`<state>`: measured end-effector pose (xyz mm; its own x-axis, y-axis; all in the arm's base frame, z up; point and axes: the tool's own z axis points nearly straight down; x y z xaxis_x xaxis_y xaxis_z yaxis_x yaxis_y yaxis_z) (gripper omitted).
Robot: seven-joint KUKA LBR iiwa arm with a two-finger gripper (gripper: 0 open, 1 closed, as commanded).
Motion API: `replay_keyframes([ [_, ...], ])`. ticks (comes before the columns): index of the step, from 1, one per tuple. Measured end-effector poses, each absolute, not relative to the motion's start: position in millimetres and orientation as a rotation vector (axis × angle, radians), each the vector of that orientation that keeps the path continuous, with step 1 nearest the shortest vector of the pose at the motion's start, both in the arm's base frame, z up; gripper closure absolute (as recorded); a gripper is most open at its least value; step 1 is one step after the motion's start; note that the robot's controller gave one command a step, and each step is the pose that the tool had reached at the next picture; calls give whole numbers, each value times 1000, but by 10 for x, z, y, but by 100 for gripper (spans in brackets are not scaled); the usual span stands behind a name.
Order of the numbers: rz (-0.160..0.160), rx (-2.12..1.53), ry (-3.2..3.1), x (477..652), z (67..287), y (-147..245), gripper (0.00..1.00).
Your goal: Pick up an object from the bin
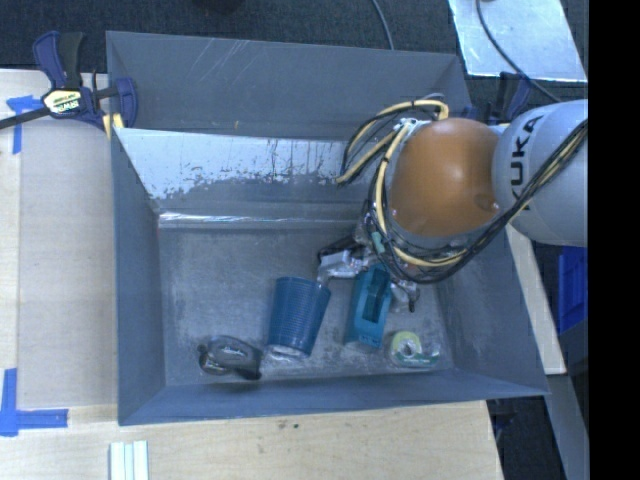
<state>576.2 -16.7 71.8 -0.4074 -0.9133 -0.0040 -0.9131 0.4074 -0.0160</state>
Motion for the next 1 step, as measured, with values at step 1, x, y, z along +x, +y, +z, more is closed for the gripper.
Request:
replay_keyframes([
  [1,-2,-1298,2855,4847,709,-328,100],
])
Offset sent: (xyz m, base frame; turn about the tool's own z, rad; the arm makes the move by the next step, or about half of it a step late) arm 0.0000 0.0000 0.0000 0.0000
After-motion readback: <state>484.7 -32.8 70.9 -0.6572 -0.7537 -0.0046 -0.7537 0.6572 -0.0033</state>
